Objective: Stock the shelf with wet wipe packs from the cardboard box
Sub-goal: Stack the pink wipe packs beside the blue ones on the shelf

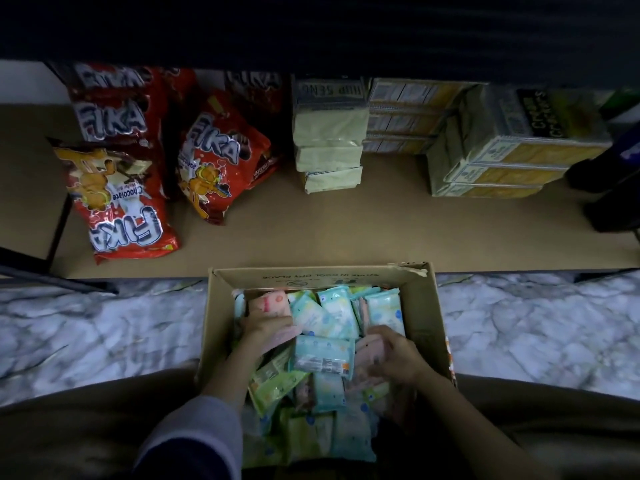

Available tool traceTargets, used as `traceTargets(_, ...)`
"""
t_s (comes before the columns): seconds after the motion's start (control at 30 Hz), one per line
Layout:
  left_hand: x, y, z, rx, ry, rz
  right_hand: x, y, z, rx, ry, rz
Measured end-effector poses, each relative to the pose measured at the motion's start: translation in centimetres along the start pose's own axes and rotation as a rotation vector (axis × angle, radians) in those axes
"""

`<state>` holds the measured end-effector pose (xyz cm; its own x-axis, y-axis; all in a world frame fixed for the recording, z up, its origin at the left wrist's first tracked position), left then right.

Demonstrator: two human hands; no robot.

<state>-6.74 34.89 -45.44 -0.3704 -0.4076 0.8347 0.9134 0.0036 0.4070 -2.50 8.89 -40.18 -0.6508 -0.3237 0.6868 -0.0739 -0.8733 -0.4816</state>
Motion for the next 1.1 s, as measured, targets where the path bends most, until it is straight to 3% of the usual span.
traceTargets(0.17,3.0,-0.4,0.8,-0.059,0.035,-0.092,0.8,-0.8,1.1,0.075,0.012,0.048)
traceTargets(0.37,9.5,1.8,1.6,-0.087,0.029,-0.342,4.6,-4.2,4.2,0.166,0.099,0.092)
traceTargets(0.5,14.7,4.5,2.9,-0.128,0.038,-0.529,8.3,-7.1,7.9,0.057,0.244,0.180)
traceTargets(0.87,31.5,12.0,9.2,-0.167,0.268,-1.033,22.6,-13.8,17.6,-0.377,0.634,0.569)
traceTargets(1.1,40.1,15.2,13.9,-0.106,0.383,-1.221,29.6,-16.6,22.5,-0.568,0.797,0.793)
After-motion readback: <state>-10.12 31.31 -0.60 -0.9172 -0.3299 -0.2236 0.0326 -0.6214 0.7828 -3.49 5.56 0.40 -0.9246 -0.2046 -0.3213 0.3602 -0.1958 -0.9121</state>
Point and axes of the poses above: each hand's wrist, its own x-axis away from the middle knuckle, its own z-axis out of the back of the hand, y = z × x, the point moved 5 cm from there along -x, towards the middle knuckle, and after that the axes turned 1 degree about z, right-handed, at the moved point
